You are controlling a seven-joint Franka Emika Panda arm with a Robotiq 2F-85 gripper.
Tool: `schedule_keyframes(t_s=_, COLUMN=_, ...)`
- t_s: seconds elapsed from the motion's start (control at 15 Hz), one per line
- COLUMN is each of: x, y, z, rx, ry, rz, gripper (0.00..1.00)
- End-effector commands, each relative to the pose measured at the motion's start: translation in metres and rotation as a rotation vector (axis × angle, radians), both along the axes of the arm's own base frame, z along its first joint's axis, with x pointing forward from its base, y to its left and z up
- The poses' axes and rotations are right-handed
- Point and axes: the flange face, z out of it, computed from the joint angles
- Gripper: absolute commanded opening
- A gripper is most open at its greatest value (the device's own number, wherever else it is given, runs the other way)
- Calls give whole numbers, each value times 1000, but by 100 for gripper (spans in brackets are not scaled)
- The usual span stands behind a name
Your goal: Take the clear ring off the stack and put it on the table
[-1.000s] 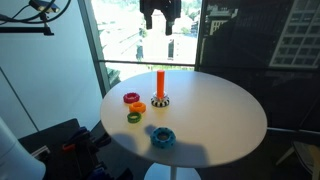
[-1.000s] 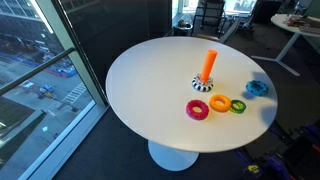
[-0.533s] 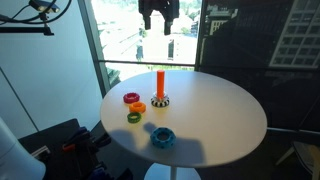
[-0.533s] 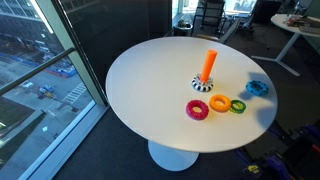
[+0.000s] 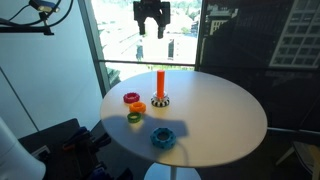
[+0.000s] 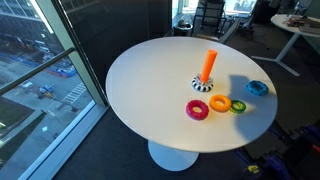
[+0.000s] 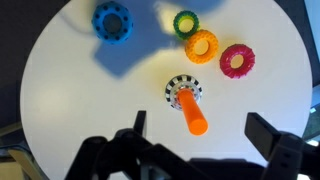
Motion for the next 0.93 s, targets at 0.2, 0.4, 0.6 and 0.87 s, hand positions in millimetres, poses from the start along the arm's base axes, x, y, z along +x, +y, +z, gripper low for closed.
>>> schedule_keyframes(t_s=0.2, x=24, y=44, z=-57, rx=-48, ry=-22, rz=2, gripper=100)
schedule_keyframes(t_s=0.4, x=30, y=58, z=-88, rx=-62, ry=-16, rz=-13, gripper=100)
schedule_keyframes(t_s=0.6, x=33, y=63, z=-108, rx=-79, ry=3, rz=-19, gripper=100)
schedule_keyframes(t_s=0.87, x=32, y=63, z=-112, rx=-65, ry=23, rz=3, gripper=100)
